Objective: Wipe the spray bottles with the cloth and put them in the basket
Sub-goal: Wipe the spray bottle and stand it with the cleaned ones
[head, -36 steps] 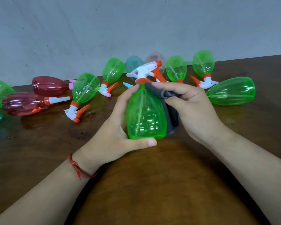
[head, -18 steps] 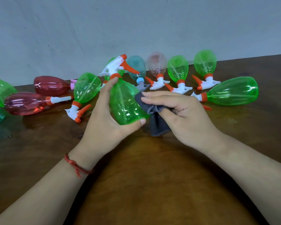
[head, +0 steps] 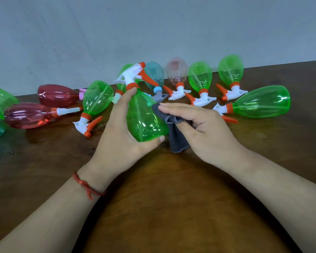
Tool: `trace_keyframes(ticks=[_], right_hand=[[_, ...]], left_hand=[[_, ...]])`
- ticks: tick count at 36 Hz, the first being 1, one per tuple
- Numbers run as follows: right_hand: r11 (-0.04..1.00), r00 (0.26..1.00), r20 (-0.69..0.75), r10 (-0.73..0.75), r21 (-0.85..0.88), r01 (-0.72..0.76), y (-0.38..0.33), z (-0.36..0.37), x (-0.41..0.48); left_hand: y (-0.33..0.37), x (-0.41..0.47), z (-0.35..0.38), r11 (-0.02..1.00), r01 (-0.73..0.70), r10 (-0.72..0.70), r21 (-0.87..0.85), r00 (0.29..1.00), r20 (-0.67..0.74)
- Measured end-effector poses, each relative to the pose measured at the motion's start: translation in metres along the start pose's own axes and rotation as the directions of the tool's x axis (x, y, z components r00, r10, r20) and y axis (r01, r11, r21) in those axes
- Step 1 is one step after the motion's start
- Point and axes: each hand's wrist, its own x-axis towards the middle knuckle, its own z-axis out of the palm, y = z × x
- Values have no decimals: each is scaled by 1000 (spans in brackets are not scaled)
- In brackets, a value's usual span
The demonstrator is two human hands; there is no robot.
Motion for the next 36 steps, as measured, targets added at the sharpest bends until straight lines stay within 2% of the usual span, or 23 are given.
trace_keyframes(ticks=[7,11,14,16,18,22,26,29,36], right_hand=[[941,983,7,182,288,-176,0,-4,7],[835,965,26,262,495,-240,0,-3,10],[718,953,46,299,647,-257,-1,-1,9],[693,953,38,300,678,-245,-1,0,9],[728,958,4,285,650,-219,0,0,9],[809,965,-46,259,556,-191,0,-3,9],[926,976,-69,207,334,-173,0,-3,7],[968,986,-67,156,207,-139,1,-1,4],[1000,1000,-15,-9,14,9,2,0,1]], left_hand=[[3,-4,7,992,-73,91,-108,981,172],[11,-8,7,985,-100,128,-142,970,207],[18,-11,6,977,-115,149,-179,970,191],[21,-11,6,972,-109,150,-208,969,197],[21,-10,6,974,-104,147,-201,966,215],[17,-8,6,985,-159,170,-74,966,193],[13,-7,8,983,-182,179,-1,970,165],[10,-7,8,977,-208,198,47,966,164],[7,-3,4,1000,29,-30,11,998,51]])
